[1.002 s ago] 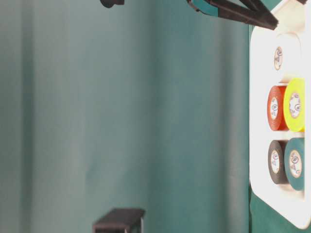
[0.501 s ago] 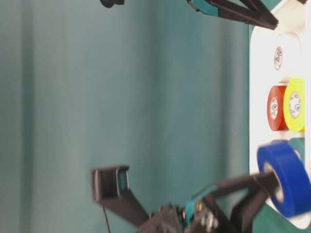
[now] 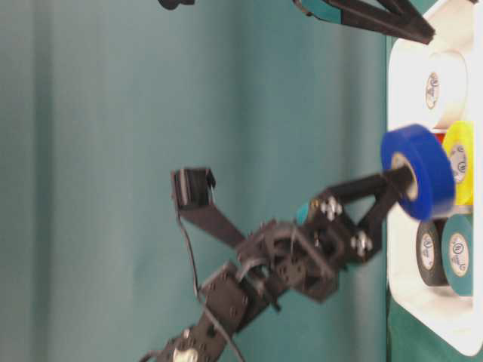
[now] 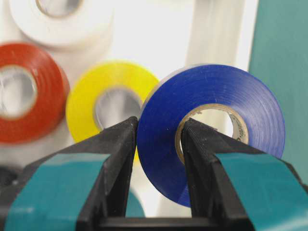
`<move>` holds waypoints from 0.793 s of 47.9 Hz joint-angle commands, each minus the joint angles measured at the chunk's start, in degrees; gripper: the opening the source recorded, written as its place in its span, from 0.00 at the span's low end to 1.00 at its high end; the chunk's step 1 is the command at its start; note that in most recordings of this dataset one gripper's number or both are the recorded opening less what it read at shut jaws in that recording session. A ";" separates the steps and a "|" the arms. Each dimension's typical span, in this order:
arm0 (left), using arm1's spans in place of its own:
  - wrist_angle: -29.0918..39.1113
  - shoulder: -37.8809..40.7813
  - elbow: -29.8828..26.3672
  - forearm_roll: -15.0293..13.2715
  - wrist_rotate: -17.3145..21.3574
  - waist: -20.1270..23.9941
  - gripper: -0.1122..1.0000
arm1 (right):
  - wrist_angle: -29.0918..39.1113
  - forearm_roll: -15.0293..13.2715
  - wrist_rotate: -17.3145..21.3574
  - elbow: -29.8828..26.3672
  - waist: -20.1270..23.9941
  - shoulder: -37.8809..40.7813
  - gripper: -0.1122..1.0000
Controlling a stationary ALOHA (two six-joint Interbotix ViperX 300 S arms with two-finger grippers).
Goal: Put the tape alternately from left to right into the white case.
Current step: 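Lift the blue roll and carry it into the white tray, then release the blue roll beside the white roll and withdraw the left gripper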
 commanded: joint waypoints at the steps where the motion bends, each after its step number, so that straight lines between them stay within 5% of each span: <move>1: -0.88 0.44 -3.43 0.00 0.09 1.05 0.08 | -0.88 0.09 0.09 -0.44 0.18 -0.53 0.83; 38: -3.34 8.88 -11.60 0.09 0.35 2.64 0.08 | -0.88 0.09 0.00 -0.35 0.18 -0.53 0.83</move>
